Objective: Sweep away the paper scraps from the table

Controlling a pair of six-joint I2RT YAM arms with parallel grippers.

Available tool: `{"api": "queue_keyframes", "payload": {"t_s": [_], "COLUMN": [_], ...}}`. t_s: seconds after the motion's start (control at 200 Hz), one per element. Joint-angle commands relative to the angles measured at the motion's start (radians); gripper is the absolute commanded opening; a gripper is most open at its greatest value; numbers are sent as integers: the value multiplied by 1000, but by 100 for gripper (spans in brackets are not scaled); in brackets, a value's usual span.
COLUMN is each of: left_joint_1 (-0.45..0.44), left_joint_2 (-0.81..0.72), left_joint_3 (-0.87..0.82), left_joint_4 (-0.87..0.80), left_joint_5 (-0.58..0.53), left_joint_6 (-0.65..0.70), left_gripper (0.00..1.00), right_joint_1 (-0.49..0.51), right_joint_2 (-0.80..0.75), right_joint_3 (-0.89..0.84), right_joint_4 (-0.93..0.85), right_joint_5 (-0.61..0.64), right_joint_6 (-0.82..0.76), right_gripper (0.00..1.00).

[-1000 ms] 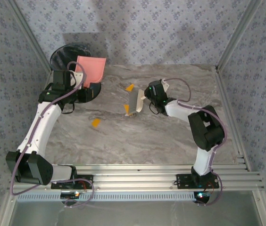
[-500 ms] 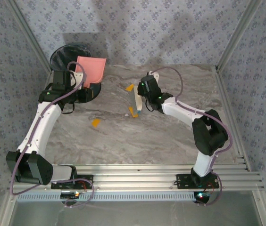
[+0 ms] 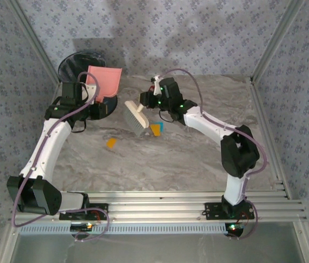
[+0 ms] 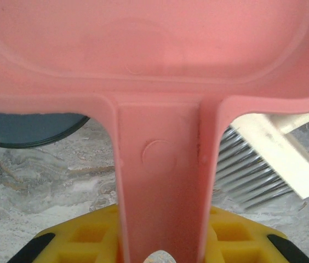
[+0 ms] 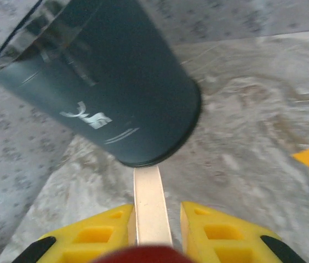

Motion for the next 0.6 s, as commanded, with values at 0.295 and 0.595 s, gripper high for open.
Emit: {"api": "queue_keyframes", "payload": {"t_s": [0.295,0.595], "left_joint_1": [-4,-4], "left_joint_2": [-8,-1], "left_joint_3": [7,9], "left_joint_4": [11,8], "left_joint_5": [-33,-32], "left_joint_6": [13,17], "left_gripper": [0,0], "right_joint_1": [104,169], "right_joint_2": [194,312], "right_joint_3": [145,219], "right_joint_4": [74,72], "right_joint_5": [-237,-255], "right_joint_6": [81,105], "right_gripper": [0,0]}}
